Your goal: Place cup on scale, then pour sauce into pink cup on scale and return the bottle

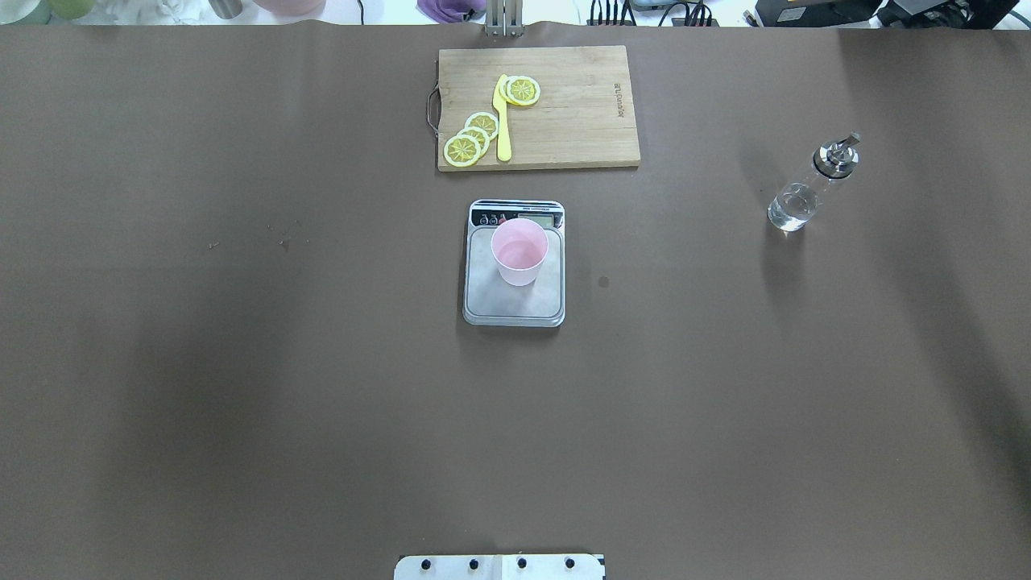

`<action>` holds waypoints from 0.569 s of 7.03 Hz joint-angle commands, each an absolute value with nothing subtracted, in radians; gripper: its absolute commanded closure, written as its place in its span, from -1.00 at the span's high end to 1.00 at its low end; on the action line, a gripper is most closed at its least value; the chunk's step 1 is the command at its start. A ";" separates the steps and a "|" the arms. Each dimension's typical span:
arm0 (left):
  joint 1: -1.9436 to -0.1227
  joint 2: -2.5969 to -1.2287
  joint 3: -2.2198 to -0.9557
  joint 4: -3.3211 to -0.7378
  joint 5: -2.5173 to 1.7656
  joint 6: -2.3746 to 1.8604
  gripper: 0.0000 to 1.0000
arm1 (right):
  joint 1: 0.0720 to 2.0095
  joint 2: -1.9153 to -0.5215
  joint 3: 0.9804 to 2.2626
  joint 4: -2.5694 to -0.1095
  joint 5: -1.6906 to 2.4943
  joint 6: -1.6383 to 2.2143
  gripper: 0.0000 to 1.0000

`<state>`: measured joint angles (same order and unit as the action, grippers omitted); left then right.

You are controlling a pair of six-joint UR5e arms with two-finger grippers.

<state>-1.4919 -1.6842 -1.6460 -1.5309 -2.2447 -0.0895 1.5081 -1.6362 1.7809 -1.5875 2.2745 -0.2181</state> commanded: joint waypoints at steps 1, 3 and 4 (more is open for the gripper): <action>-1.531 -1.631 -1.611 -1.540 -2.300 -0.064 0.98 | 1.568 -1.574 1.634 -1.627 2.286 -0.291 1.00; -1.529 -1.624 -1.609 -1.542 -2.315 -0.066 0.98 | 1.568 -1.569 1.660 -1.690 2.299 -0.290 1.00; -1.528 -1.623 -1.605 -1.543 -2.313 -0.066 0.98 | 1.569 -1.580 1.698 -1.710 2.301 -0.290 1.00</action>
